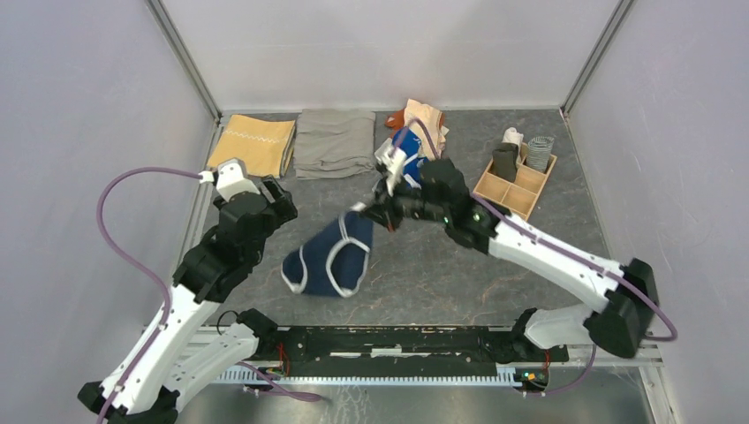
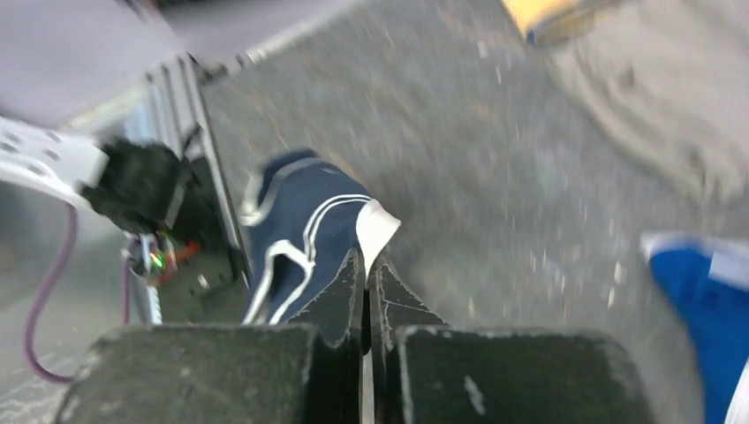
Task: Roll the underwear
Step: Place the underwear at the corner of the board.
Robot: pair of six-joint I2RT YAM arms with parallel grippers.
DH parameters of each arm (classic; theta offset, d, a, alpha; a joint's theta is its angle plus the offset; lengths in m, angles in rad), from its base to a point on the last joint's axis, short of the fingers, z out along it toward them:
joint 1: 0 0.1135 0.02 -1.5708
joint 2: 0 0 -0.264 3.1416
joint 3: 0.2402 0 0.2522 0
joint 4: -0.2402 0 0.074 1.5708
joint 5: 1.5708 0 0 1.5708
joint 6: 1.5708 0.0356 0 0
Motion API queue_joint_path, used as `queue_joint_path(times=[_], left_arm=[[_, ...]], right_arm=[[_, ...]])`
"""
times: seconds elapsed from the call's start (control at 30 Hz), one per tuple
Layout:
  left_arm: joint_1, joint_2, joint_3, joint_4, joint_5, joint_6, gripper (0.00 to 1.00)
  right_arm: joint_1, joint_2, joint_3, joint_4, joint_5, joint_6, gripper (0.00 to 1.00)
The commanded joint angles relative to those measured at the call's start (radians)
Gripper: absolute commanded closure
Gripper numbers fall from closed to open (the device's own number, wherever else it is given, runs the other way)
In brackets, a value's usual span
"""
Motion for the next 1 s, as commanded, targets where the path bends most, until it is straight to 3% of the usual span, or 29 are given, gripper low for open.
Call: queue_joint_path(times=[0.0,0.1,0.2,0.4,0.6,0.97], left_arm=[[0.005,-0.044,-0.001,-0.061,0.018,-0.043,0.17],[0.005,-0.025,-0.014,-0.063,0.118,-0.022,0.18],[0.005,0.022,-0.037,-0.067,0.225,-0.017,0.21],[0.005,0.085,-0.117,-0.034,0.373,-0.04,0.22],[0.004,0.166,-0.214,0.086,0.522,-0.07,0.21],[-0.053,0.359,-0.339,0.272,0.629,-0.125,0.21]], right_arm=[[-0.018,-0.14,-0.369,0.015,0.156,0.091,1.0],[-0.037,-0.16,-0.591,0.025,0.2,0.122,1.0],[-0.04,-0.158,-0.695,0.022,0.246,0.13,1.0],[-0.04,-0.195,-0.727,-0.048,0.35,0.121,1.0],[-0.04,-0.248,-0.759,-0.055,0.34,0.105,1.0],[-0.04,-0.304,-0.821,-0.024,0.305,0.125,1.0]])
